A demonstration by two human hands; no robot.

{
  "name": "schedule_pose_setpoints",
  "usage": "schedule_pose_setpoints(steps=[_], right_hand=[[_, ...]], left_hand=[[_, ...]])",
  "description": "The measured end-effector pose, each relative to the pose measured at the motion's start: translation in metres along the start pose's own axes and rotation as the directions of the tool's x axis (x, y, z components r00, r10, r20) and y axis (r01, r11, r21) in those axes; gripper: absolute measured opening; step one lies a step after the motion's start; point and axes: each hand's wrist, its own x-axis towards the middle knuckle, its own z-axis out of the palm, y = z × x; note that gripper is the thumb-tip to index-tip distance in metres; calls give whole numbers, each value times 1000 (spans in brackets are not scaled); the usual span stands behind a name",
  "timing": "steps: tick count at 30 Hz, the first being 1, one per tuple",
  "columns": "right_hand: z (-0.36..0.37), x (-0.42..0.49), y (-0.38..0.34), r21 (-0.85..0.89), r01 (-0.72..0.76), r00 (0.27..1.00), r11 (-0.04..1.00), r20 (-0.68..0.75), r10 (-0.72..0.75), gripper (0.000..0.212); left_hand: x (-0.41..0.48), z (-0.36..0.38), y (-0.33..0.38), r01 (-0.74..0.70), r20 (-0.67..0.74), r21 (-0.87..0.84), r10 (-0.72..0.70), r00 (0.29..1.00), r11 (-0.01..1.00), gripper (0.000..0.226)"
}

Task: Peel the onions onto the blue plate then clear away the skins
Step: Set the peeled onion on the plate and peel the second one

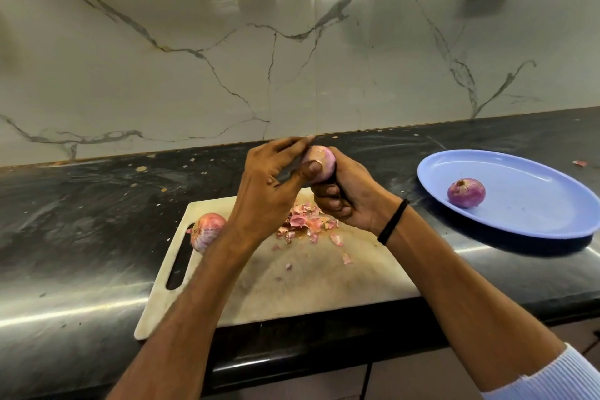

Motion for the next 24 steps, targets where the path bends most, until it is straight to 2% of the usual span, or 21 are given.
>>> schedule_pose_setpoints(steps=[2, 6, 11, 13, 17, 21, 24], right_hand=[[0, -1, 1, -53, 7, 1000, 999, -23, -9, 48], [1, -3, 3, -146, 41, 998, 988, -36, -47, 53], [4, -3, 4, -191, 28, 1000, 981, 19, -25, 69], [5, -1, 6, -225, -8, 999, 974, 39, 17, 72], [9, 0, 8, -256, -23, 998, 966, 53, 38, 64], [8, 2, 8, -233, 8, 999, 972, 40, 1, 67], [6, 2, 7, -217, 34, 999, 976, 41, -25, 65]], left_hand=[[0, 0, -2, -15, 36, -28, 16, 999, 999, 44], [-2, 0, -1, 61, 60, -171, -51, 997, 983, 37], [-3, 11, 0, 198, -100, -324, -242, 965, 925, 21], [-3, 14, -4, 241, -184, -297, -303, 935, 924, 15], [-5, 11, -3, 262, -277, -205, -313, 909, 943, 12], [-2, 7, -9, 296, -257, -205, -343, 904, 933, 16], [0, 1, -7, 313, -173, -266, -364, 915, 912, 23]])
